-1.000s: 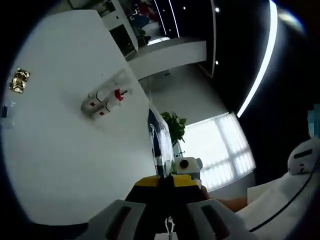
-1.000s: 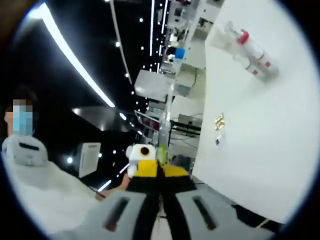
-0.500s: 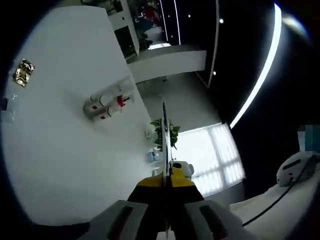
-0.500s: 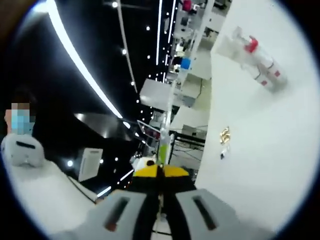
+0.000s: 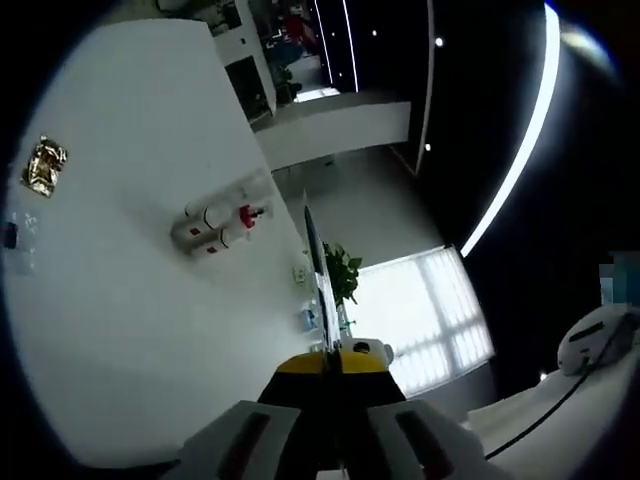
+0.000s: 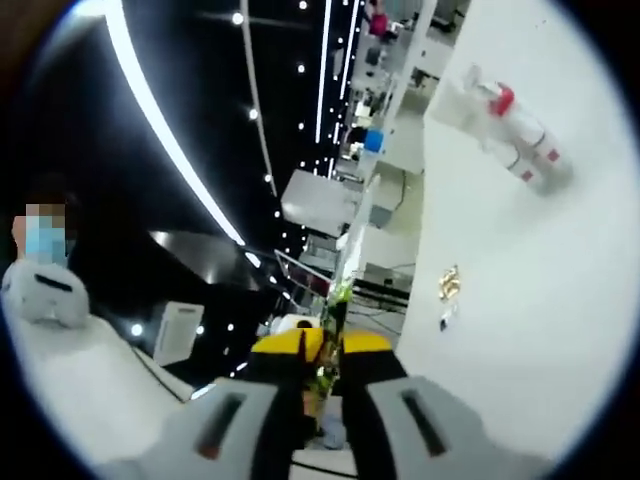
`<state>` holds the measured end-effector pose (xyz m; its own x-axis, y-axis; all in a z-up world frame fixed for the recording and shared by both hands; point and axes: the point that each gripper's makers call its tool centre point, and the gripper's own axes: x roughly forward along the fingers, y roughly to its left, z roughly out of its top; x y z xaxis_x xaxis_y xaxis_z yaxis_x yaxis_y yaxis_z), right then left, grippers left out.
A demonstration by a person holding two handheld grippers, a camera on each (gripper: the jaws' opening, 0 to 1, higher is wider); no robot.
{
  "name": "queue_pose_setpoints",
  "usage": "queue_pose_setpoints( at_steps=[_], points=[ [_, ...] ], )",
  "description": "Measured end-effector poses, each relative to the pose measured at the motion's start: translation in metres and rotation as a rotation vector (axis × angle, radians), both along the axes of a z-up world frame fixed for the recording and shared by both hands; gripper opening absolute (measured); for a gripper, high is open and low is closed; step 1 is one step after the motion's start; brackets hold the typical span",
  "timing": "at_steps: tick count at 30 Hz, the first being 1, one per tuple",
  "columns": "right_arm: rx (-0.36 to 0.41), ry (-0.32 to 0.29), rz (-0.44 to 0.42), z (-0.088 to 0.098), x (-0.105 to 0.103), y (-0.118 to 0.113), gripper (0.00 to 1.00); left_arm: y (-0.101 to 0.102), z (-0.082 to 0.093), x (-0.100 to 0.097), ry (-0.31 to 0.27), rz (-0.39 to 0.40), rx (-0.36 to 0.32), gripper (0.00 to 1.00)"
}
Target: Arrange the skincare products in the storage area until every visible bottle or jar stands upright without overlapping.
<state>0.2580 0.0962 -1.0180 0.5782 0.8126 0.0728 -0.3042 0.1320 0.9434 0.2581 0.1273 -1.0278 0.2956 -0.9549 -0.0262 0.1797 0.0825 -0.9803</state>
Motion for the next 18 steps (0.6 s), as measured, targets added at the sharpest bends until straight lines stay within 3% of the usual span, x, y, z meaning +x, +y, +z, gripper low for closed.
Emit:
queue_pose_setpoints(
  at_steps=[2,5,10,14,18],
  points=[
    [-0.015,0.012,-0.005,-0.005,-0.002,0.0,0.18,0.002,-0.002,0.005,0.006,0.009,0.005,0.0],
    [-0.082,-0.019,-0.068,-0.012,0.003,-0.007,0.28,0.004,-0.004,0.011,0.006,0.018,0.011,0.0],
    [-0.17,-0.016,-0.117,-0.021,0.002,-0.018,0.35,0.007,-0.009,0.026,-0.016,0.022,0.032,0.0],
    [-0.275,-0.01,-0.093,-0.031,-0.008,-0.02,0.41,0.01,-0.018,0.038,-0.025,0.018,0.06,0.0],
    [-0.365,0.002,-0.129,-0.041,-0.009,-0.027,0.53,0.014,-0.033,0.054,-0.022,0.023,0.099,0.0]
  ],
)
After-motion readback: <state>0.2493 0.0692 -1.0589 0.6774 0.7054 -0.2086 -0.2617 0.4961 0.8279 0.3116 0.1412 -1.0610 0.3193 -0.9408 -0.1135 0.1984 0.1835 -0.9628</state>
